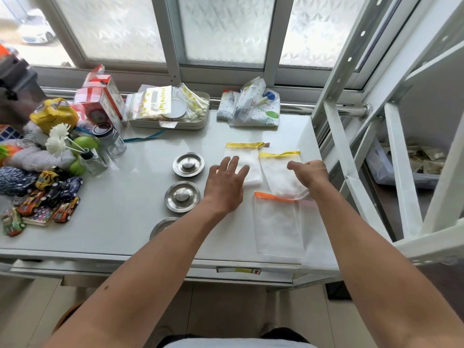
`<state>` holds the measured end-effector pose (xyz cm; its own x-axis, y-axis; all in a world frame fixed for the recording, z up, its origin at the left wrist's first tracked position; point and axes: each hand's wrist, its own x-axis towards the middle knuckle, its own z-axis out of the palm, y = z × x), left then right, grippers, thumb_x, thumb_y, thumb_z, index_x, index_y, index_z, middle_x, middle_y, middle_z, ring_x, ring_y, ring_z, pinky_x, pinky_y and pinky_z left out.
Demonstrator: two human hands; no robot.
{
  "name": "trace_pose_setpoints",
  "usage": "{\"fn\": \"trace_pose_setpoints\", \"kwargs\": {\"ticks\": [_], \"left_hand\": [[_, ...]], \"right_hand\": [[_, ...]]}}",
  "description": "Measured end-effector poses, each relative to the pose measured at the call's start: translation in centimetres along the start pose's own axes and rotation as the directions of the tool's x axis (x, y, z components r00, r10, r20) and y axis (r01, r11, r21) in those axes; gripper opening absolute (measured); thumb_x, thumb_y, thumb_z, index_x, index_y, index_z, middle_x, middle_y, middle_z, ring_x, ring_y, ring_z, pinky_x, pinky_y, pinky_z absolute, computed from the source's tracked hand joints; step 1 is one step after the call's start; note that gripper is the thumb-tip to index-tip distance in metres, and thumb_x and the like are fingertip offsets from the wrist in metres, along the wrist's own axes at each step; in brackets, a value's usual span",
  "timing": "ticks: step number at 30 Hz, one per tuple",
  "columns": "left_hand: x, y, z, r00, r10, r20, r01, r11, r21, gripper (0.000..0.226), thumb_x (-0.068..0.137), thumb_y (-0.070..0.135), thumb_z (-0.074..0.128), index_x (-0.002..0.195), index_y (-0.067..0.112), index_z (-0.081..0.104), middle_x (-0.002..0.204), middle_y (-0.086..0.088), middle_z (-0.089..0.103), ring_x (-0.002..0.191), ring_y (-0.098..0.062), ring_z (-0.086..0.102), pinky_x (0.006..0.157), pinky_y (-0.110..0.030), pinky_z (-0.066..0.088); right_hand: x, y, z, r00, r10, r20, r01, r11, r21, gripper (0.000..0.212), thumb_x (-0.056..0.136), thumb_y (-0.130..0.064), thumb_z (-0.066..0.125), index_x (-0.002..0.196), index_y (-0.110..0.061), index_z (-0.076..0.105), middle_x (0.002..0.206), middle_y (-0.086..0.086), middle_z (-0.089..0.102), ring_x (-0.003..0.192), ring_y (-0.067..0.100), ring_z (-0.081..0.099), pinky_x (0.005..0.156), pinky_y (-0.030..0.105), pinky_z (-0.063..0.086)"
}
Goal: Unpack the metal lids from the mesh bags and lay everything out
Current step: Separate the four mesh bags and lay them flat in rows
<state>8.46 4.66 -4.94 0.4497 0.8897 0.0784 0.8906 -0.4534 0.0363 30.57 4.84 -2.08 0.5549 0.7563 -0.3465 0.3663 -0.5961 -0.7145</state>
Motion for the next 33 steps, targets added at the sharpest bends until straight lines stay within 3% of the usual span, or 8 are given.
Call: {"fn": "trace_pose_setpoints", "kwargs": {"ticks": [2, 6, 16, 19, 23, 28, 31, 33], "left_hand": [[0.7, -0.2, -0.2, 0.995, 0.099, -0.008, -0.098, 0.995, 0.035, 0.037, 0.089, 0.014, 0.05, 0.126, 0.02, 0.054, 0.146, -0.01, 0.041, 0.137, -0.03, 0.034, 0.099, -0.043, 0.036], [0.8, -0.4, -0.9, 0.986, 0.164, 0.04, -0.168, 0.978, 0.121, 0.026, 0.087, -0.004, 0.046, 0.1, 0.009, 0.063, 0.108, -0.009, 0.061, 0.105, -0.03, 0.058, 0.067, -0.038, 0.046], [-2.0, -1.4, -0.1, 0.983, 0.172, 0.058, -0.181, 0.947, 0.265, 0.022, 0.057, -0.002, 0.072, 0.071, 0.013, 0.064, 0.071, -0.004, 0.062, 0.062, -0.023, 0.061, 0.04, -0.025, 0.036], [-2.3, -1.0, -0.1, 0.99, 0.14, 0.002, -0.137, 0.964, 0.227, 0.019, 0.063, 0.002, 0.066, 0.079, 0.012, 0.064, 0.08, -0.006, 0.064, 0.069, -0.027, 0.062, 0.048, -0.029, 0.037], [-3.2, 1.2, -1.0, 0.997, 0.03, -0.065, -0.028, 0.999, 0.022, 0.037, 0.075, 0.016, 0.055, 0.111, 0.01, 0.059, 0.098, -0.012, 0.063, 0.085, -0.034, 0.059, 0.066, -0.04, 0.045], [-5.1, 5.4, -1.3, 0.986, -0.109, 0.125, 0.147, 0.921, -0.36, 0.046, 0.09, 0.043, 0.051, 0.126, 0.015, 0.047, 0.112, -0.009, 0.061, 0.105, -0.032, 0.056, 0.082, -0.043, 0.046], [-4.8, 7.0, -1.3, 0.97, -0.145, 0.195, 0.217, 0.88, -0.422, 0.057, 0.088, 0.041, 0.058, 0.135, 0.017, 0.038, 0.118, -0.01, 0.059, 0.113, -0.031, 0.052, 0.086, -0.044, 0.046], [-4.5, 7.7, -1.2, 0.962, -0.181, 0.204, 0.258, 0.845, -0.468, 0.052, 0.087, 0.031, 0.058, 0.134, 0.017, 0.039, 0.111, -0.011, 0.063, 0.11, -0.032, 0.055, 0.082, -0.042, 0.047]], "right_hand": [[0.2, -0.1, 0.4, 1.0, 0.012, -0.008, -0.012, 1.0, -0.011, 0.026, 0.074, -0.027, 0.071, 0.075, -0.009, 0.053, 0.076, 0.007, 0.052, 0.072, 0.026, 0.051, 0.062, 0.028, 0.038], [0.3, -0.4, 1.2, 0.998, 0.041, 0.045, -0.04, 0.999, -0.01, 0.019, 0.073, -0.008, 0.065, 0.065, -0.011, 0.047, 0.066, 0.006, 0.044, 0.052, 0.022, 0.04, 0.046, 0.024, 0.029], [0.9, -1.1, 1.9, 0.999, -0.039, -0.013, 0.039, 0.998, -0.053, 0.012, 0.075, -0.005, 0.063, 0.066, -0.01, 0.056, 0.061, 0.003, 0.048, 0.053, 0.016, 0.046, 0.047, 0.025, 0.034], [1.0, -1.2, 1.9, 0.997, -0.075, -0.014, 0.073, 0.992, -0.105, 0.003, 0.074, -0.007, 0.066, 0.074, -0.008, 0.063, 0.066, 0.006, 0.054, 0.058, 0.019, 0.051, 0.047, 0.024, 0.034], [0.6, -1.5, 1.1, 0.995, -0.096, 0.006, 0.095, 0.973, -0.212, 0.029, 0.081, -0.03, 0.072, 0.089, -0.007, 0.057, 0.08, 0.008, 0.053, 0.08, 0.026, 0.052, 0.063, 0.03, 0.04], [-1.0, -0.5, -0.9, 0.985, -0.172, -0.024, 0.148, 0.902, -0.406, 0.043, 0.086, -0.039, 0.062, 0.106, -0.001, 0.056, 0.093, 0.013, 0.056, 0.094, 0.035, 0.057, 0.073, 0.033, 0.039], [-1.5, 0.9, -0.8, 0.988, -0.154, 0.015, 0.145, 0.889, -0.435, 0.041, 0.084, -0.038, 0.061, 0.098, 0.0, 0.059, 0.094, 0.017, 0.063, 0.086, 0.034, 0.056, 0.072, 0.033, 0.041], [-1.9, 1.9, -0.1, 0.988, -0.15, 0.023, 0.144, 0.878, -0.456, 0.045, 0.084, -0.04, 0.06, 0.104, 0.0, 0.06, 0.106, 0.02, 0.064, 0.099, 0.038, 0.058, 0.079, 0.037, 0.044]]}}
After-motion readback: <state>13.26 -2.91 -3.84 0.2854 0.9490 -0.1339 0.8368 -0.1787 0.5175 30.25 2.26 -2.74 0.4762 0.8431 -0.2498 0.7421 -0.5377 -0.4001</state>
